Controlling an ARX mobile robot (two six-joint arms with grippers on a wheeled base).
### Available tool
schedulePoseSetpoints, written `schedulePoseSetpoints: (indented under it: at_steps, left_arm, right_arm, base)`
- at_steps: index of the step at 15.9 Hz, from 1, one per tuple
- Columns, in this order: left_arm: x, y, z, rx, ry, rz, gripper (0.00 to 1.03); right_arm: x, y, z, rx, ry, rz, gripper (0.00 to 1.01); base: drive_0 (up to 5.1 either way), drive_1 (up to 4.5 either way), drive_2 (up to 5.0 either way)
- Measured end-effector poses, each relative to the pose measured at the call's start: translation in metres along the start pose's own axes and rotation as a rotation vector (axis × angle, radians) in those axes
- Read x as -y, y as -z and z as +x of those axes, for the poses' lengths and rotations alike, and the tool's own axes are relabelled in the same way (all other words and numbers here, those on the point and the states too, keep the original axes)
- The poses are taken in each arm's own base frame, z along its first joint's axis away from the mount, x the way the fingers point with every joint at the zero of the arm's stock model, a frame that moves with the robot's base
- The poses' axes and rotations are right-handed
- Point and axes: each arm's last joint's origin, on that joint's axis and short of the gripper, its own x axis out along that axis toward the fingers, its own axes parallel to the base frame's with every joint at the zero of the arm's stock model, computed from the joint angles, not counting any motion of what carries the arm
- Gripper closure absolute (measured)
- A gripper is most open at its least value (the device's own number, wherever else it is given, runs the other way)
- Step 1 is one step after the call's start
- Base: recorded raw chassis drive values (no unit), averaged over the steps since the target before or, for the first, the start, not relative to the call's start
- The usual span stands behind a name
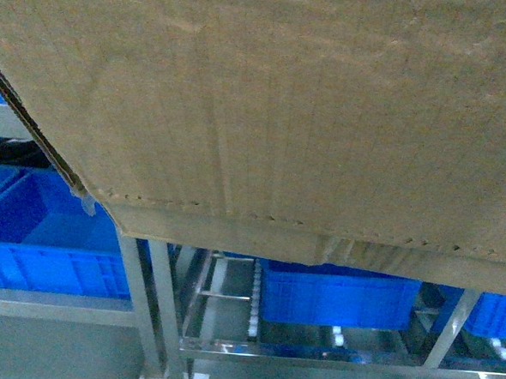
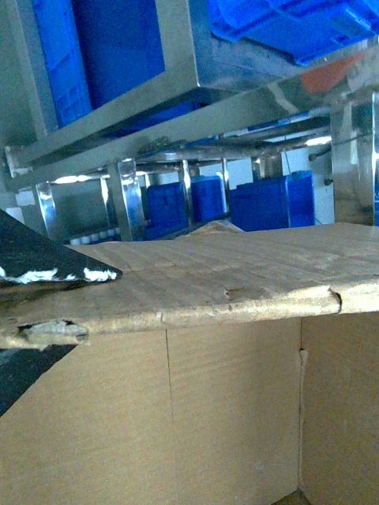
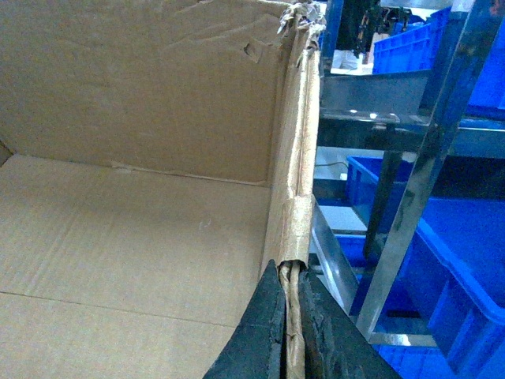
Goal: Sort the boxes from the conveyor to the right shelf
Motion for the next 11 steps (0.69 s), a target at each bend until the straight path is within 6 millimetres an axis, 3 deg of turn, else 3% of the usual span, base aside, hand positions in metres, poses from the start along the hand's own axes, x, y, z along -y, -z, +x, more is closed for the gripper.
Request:
schedulePoseSetpoints:
  at_steps: [7,11]
  left_arm:
    - [0.0007,0.0003,0.0005,-0.001,0.002,0.001,0.99]
    - [0.0005,0.0002,0.0000,-0.001,0.000,0.001,0.99]
  right_arm:
    - [0.0002,0.0002,0.0003,0.001,0.002,0.000,0.99]
    - [0.0001,0.0003,0.0003,-0.001,0.002,-0.001,0.99]
  base:
    - [4.6,-1.99,-2.0]
    - [0.0,0.00,0.0]
